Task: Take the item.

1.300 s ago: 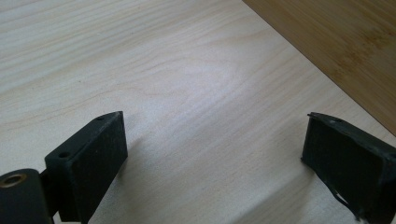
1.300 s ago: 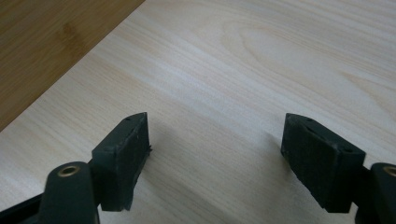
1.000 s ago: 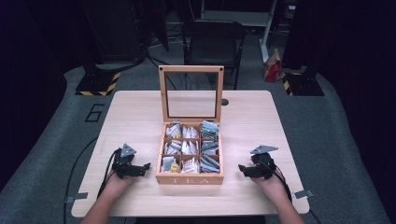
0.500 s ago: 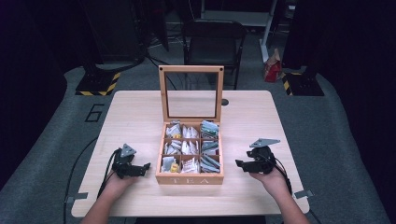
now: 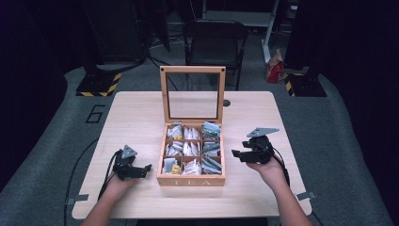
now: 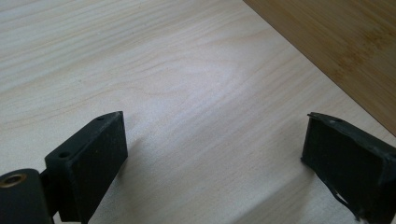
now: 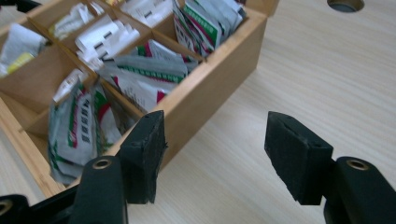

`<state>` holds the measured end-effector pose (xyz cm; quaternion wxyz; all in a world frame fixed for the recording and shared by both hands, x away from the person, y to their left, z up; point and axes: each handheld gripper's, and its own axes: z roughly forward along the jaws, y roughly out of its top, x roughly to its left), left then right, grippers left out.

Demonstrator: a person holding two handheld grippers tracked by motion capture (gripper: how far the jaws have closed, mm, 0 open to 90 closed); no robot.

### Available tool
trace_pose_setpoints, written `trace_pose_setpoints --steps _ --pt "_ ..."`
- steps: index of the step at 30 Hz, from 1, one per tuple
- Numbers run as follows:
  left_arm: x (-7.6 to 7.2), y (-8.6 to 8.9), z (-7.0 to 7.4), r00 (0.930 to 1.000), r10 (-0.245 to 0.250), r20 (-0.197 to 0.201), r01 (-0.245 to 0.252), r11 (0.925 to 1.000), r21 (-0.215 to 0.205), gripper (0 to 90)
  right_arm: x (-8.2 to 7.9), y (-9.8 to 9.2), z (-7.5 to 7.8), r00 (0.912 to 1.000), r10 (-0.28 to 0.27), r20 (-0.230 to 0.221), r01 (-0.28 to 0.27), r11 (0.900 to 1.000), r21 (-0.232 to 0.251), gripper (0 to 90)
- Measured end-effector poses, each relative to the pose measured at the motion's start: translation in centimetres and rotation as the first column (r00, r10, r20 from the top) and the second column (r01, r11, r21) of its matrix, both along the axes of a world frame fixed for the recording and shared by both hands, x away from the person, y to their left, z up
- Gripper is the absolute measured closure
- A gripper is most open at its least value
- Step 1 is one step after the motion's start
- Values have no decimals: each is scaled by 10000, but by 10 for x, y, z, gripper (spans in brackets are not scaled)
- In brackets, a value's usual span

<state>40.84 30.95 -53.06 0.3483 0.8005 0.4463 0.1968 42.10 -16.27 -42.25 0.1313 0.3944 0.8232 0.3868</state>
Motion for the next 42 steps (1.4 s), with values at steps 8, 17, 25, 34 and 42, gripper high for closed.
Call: trace_pose_setpoints --steps 8,17,25,34,42 --pt "0 0 0 10000 22 0 -22 10000 -5 62 -1 5 11 9990 186 411 -190 9998 89 412" --pt "0 0 0 10000 21 -1 -21 10000 -6 62 -18 23 14 9915 1032 790 -1022 9946 -169 519" --pt "0 0 0 10000 2 -11 -2 10000 -14 62 -22 32 7 9813 1759 785 -1760 9844 -55 576" --pt "0 0 0 10000 -3 -10 3 10000 -14 62 -21 41 -8 9676 2487 438 -2490 9685 25 638" --pt "0 0 0 10000 -3 -8 3 10000 -11 62 -20 45 -15 9622 2712 251 -2716 9624 113 674"
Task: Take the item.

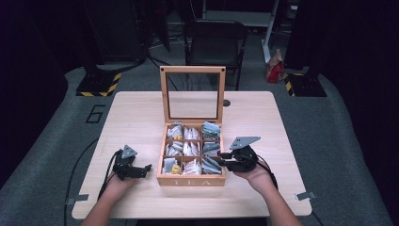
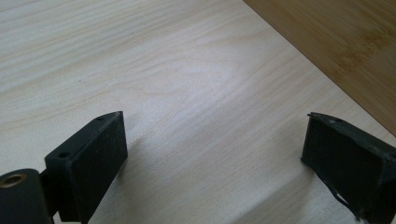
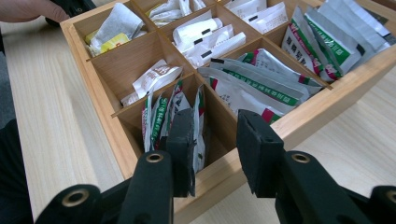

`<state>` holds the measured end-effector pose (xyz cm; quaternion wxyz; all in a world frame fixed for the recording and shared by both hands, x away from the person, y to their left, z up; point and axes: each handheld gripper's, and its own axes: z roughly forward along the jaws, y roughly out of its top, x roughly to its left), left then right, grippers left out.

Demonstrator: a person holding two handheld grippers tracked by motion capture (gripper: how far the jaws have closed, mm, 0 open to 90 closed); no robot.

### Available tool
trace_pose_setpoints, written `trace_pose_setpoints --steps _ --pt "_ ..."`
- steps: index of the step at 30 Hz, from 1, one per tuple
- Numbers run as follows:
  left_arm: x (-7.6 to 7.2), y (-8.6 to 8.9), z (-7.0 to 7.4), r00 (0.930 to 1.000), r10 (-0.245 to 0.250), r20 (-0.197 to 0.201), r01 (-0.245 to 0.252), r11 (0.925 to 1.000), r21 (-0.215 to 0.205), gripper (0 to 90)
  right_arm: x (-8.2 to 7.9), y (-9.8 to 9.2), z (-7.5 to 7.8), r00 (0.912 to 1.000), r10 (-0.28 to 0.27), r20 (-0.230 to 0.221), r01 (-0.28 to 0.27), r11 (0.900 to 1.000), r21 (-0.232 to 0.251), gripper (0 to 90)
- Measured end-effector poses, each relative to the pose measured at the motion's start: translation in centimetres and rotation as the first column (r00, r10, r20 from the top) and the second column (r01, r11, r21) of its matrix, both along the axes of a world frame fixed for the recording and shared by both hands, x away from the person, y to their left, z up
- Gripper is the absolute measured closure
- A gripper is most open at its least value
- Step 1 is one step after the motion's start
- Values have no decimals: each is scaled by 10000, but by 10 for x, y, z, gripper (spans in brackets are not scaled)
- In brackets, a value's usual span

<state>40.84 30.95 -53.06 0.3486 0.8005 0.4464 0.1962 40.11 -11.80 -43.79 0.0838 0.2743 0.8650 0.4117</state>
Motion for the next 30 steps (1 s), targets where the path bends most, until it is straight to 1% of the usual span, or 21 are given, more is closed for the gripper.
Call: trace_pose_setpoints --steps 2,4,5,6,7,9,13,14,15,16,18,19,20,21,24,28,30 --pt "0 0 0 10000 1 -3 -1 10000 -4 62 0 2 -1 10000 81 29 -81 10000 35 692" --pt "0 0 0 10000 7 5 -7 10000 5 62 0 4 -2 9999 151 35 -151 9999 -31 709" --pt "0 0 0 10000 -1 0 1 10000 2 62 1 5 -2 9997 237 107 -236 9997 -62 719" --pt "0 0 0 10000 -1 4 1 10000 4 62 0 7 -3 9997 205 133 -204 9998 -90 736" --pt "0 0 0 10000 -3 4 3 10000 10 62 0 7 -3 9993 229 293 -226 9997 -114 750" --pt "0 0 0 10000 0 5 0 10000 5 62 0 9 -3 9991 237 347 -234 9997 -98 767" --pt "0 0 0 10000 -5 2 5 10000 13 62 2 12 -7 9994 308 159 -304 9992 -250 782" --pt "0 0 0 10000 -3 0 3 10000 6 62 3 13 -8 9990 421 156 -415 9985 -353 787" --pt "0 0 0 10000 6 1 -6 10000 7 62 4 14 -9 9991 390 159 -385 9987 -334 790" --pt "0 0 0 10000 -6 5 6 10000 16 62 4 15 -10 9994 350 52 -348 9989 -313 795" --pt "0 0 0 10000 -8 3 8 10000 16 62 6 16 -11 9993 378 59 -376 9985 -390 802" --pt "0 0 0 10000 3 7 -3 10000 13 62 7 17 -12 9991 424 13 -423 9983 -395 804" --pt "0 0 0 10000 -7 5 7 10000 17 62 7 18 -12 9993 359 -85 -362 9987 -364 806" --pt "0 0 0 10000 -2 4 2 10000 9 62 8 18 -13 9990 440 -66 -442 9982 -394 810" --pt "0 0 0 10000 -5 4 5 10000 12 62 9 21 -14 9990 408 -180 -416 9981 -454 814" --pt "0 0 0 10000 -5 2 5 10000 8 62 10 24 -16 9981 570 -248 -585 9961 -654 823" --pt "0 0 0 10000 -2 0 2 10000 3 62 10 26 -17 9979 548 -350 -571 9960 -684 824"
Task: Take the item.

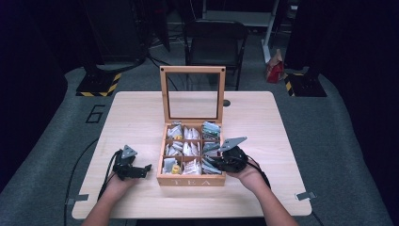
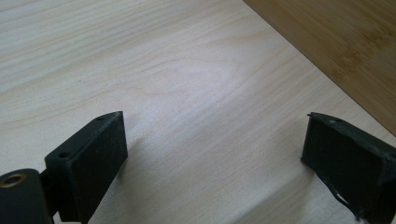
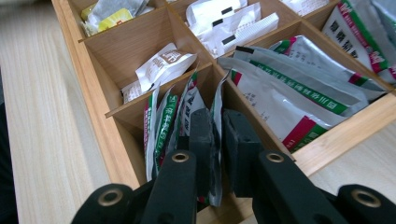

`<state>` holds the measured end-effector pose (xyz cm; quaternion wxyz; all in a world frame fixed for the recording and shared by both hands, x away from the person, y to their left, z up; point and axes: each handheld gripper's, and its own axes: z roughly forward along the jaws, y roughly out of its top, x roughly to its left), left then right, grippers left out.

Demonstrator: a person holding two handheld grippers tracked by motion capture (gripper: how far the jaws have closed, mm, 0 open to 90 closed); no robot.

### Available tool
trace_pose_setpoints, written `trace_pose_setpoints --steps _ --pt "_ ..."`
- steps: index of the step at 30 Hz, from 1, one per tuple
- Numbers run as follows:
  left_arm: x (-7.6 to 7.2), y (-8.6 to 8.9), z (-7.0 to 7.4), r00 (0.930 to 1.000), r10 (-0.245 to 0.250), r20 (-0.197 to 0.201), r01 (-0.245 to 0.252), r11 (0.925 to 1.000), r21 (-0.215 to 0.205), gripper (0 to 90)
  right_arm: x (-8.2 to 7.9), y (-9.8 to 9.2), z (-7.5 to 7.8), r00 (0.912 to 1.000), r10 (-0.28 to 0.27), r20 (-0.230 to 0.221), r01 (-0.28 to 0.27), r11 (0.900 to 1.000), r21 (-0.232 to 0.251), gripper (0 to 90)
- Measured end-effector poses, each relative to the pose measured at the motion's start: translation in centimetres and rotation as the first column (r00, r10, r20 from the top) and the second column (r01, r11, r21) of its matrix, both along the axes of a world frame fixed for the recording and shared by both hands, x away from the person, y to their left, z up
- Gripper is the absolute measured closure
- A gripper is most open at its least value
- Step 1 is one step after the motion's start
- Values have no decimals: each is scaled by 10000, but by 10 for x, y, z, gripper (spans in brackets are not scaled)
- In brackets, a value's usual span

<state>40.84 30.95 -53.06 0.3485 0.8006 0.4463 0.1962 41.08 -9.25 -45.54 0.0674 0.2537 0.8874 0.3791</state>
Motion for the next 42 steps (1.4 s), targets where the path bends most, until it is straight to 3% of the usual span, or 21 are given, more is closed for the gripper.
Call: trace_pose_setpoints --steps 5,15,23,32,42 --pt "0 0 0 10000 14 3 -14 10000 -3 62 1 3 -3 9993 245 -266 -251 9995 -204 854" --pt "0 0 0 10000 7 -1 -7 10000 -10 62 -1 6 -3 9993 378 38 -377 9986 -382 896" --pt "0 0 0 10000 0 2 0 10000 -2 62 -2 5 -1 9993 380 -27 -380 9987 -343 897" --pt "0 0 0 10000 1 1 -1 10000 -1 62 -6 -3 22 9996 287 -69 -283 9983 502 897" --pt "0 0 0 10000 -1 2 1 10000 -3 62 -11 -9 44 9991 325 276 -351 9946 976 896"
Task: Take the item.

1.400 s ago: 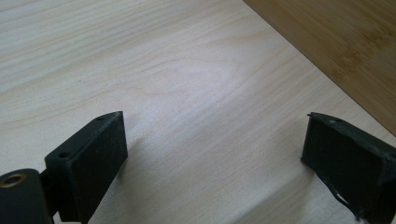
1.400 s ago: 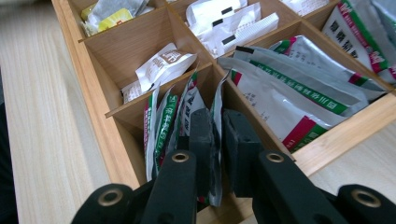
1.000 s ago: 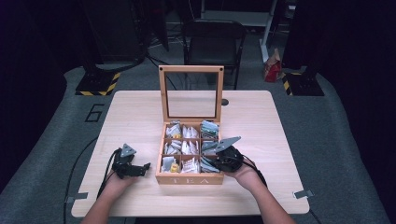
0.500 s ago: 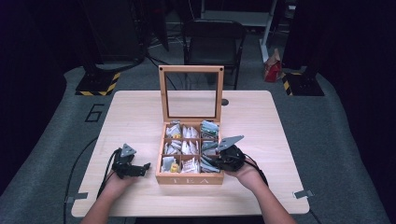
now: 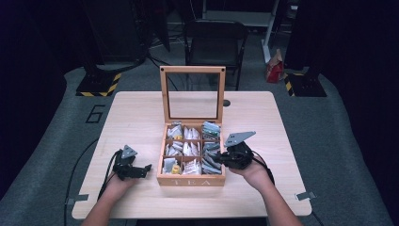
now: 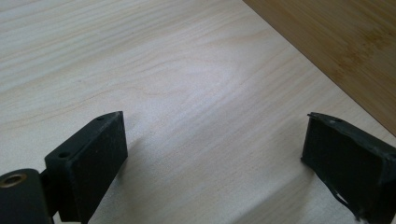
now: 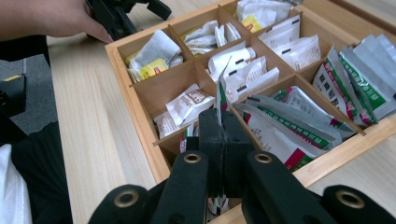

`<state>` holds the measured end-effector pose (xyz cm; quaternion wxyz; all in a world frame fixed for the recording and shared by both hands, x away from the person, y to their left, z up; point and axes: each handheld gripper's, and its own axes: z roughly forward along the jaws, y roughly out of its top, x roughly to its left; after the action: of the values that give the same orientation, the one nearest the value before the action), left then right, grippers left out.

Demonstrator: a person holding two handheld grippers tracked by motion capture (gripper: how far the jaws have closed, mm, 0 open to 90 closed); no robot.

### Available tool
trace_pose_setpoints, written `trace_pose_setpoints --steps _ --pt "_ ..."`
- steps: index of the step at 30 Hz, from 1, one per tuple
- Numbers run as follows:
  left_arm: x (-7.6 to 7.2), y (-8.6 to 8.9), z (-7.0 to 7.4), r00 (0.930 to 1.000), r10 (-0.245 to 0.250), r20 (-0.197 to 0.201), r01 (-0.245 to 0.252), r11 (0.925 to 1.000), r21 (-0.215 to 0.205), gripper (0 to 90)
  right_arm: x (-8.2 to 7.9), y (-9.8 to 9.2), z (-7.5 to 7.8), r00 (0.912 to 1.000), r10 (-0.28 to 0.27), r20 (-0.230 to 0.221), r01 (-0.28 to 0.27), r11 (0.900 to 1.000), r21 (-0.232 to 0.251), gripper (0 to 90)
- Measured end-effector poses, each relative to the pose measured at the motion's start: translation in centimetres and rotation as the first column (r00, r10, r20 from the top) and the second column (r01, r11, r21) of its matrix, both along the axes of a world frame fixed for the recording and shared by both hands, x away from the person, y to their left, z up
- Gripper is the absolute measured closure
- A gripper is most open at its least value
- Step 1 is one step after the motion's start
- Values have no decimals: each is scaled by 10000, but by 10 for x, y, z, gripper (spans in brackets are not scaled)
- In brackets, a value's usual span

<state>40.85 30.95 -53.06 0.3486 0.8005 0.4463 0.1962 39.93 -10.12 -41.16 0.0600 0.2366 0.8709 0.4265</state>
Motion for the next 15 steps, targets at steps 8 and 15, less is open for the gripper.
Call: trace_pose_setpoints --steps 8,15 --pt "0 0 0 10000 -1 -1 1 10000 2 62 -7 -4 18 9995 101 312 -112 9993 369 896" --pt "0 0 0 10000 0 2 0 10000 6 62 -8 -9 22 9994 50 339 -65 9990 437 896"
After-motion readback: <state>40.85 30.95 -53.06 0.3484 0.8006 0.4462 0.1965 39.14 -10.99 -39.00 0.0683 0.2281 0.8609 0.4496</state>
